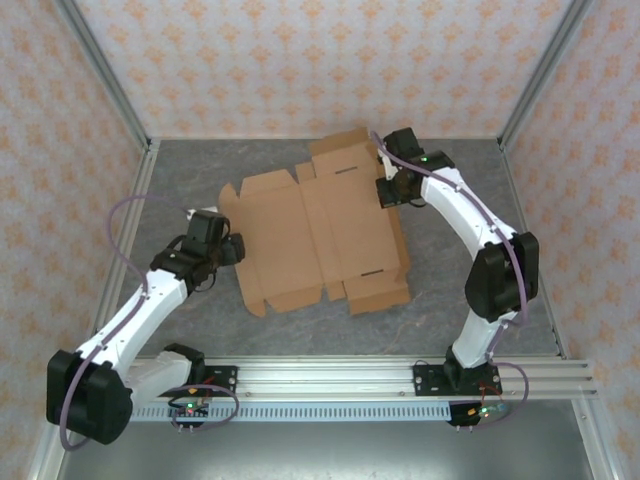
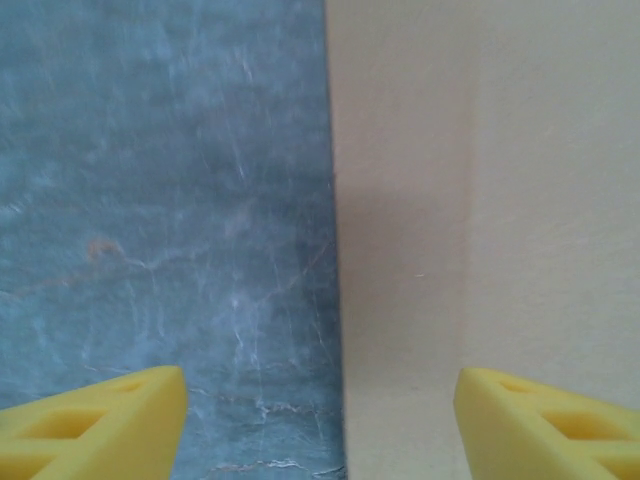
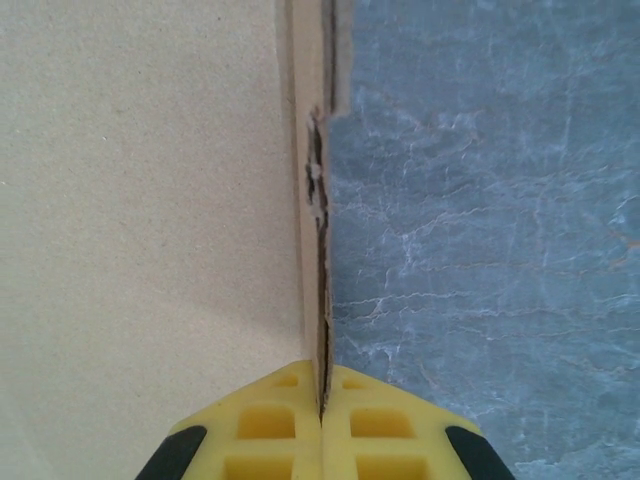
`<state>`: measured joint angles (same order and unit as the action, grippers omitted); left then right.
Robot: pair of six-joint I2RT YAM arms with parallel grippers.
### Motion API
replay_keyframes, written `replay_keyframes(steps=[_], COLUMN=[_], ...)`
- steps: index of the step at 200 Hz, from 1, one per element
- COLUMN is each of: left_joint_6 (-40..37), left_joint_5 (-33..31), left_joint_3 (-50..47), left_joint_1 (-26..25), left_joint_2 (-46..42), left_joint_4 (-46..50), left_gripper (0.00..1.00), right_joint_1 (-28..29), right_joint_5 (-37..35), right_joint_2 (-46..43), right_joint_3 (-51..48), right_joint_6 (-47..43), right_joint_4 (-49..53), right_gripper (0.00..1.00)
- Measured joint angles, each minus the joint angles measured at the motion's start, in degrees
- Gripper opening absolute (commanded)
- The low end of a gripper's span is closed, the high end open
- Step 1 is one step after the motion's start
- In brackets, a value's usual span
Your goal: Fold the paper box
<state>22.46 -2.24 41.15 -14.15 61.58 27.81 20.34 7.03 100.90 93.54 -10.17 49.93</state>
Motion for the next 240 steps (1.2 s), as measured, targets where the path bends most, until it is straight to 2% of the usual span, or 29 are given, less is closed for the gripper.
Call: replay_keyframes(steps=[32,91,114,165,213,240], left_joint_6=[3.6,8.8,10.4,14.3,17.4,18.5], left_joint_5=[5.5,14.1,15.0,16.8,16.9,16.9], left_joint_3=[-4.5,-6.0,-6.0,-5.3,-5.3,-5.5], left_joint_1=[0.0,-1.1,-3.7,-10.1,-10.9,-11.3], left_joint_2=[4.7,12.4,15.1,20.3,20.0,18.6], left_joint_4=[-5.4,-15.6,-19.0,-26.1,-29.3,-29.4], left_gripper=[0.63,0.42,0.37,0.20,0.04,0.00], right_joint_1=[0.0,3.3,5.1,6.6,6.6,6.6], right_joint_5=[0.0,-1.7,-3.0,-3.3,-5.9,-5.9], right_joint_2=[0.0,1.0,1.7,2.2,4.6,7.2], right_joint_3=[5.0,14.0,17.3,22.4,22.7,24.3], right_joint_6=[-2.0,-4.3,-5.2,-6.2,-6.4,-6.3], right_joint_4=[3.3,9.2,10.9,12.8,12.8,12.7], right_gripper=[0.00,0.00,0.00,0.00,0.00,0.00])
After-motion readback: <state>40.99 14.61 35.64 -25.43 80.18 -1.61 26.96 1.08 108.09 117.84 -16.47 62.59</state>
